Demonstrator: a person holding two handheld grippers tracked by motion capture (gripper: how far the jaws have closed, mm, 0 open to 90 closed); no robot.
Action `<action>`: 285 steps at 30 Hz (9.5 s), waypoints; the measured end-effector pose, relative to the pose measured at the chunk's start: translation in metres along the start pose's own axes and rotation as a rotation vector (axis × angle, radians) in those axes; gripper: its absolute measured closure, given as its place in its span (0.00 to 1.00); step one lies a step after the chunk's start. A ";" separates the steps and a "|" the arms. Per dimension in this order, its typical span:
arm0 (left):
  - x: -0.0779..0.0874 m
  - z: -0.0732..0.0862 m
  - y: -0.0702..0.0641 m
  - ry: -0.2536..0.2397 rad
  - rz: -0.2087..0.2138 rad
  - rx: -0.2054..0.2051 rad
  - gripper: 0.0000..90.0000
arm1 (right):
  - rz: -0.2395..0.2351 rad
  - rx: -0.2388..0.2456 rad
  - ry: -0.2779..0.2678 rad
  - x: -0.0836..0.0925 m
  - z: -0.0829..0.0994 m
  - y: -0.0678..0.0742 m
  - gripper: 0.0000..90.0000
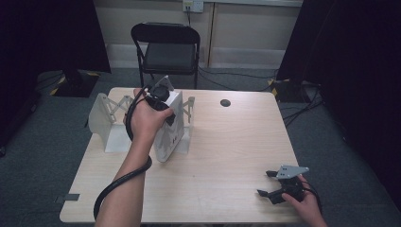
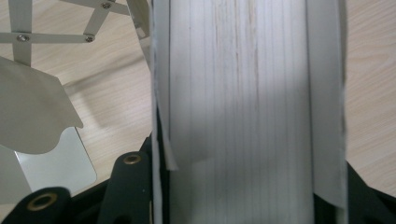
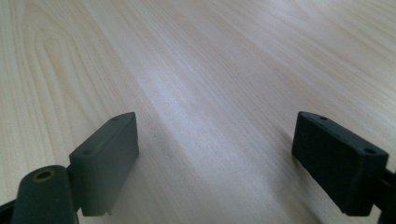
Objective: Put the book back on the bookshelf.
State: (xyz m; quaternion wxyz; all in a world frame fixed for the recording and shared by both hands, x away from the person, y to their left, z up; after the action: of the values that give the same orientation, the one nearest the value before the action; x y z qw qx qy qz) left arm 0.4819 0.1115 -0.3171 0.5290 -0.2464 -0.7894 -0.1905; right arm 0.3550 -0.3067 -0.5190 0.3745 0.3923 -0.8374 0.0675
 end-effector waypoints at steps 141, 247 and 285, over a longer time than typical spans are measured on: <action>-0.043 -0.035 -0.004 0.000 -0.078 0.118 0.58 | -0.004 0.001 0.001 -0.002 -0.002 -0.001 0.16; -0.025 0.016 -0.020 -0.094 0.044 0.040 0.30 | 0.000 0.001 -0.001 -0.002 -0.002 -0.001 0.16; -0.021 0.045 -0.027 -0.116 0.056 0.003 0.30 | 0.002 -0.003 0.000 -0.002 -0.002 0.000 0.16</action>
State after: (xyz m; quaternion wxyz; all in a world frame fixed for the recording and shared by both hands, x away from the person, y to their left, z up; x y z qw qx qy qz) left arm 0.4392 0.1106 -0.3546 0.4878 -0.2783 -0.8119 -0.1596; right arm 0.3571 -0.3052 -0.5192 0.3748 0.3909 -0.8380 0.0666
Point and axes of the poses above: each handheld gripper's, and its own axes: x roughly backward along the jaws, z roughly out of its underside, y roughly to its left, the point moved 3 cm from there along -x, roughly forward along the jaws, and after that the axes turned 14 degrees about -x, right-handed, at the moved point
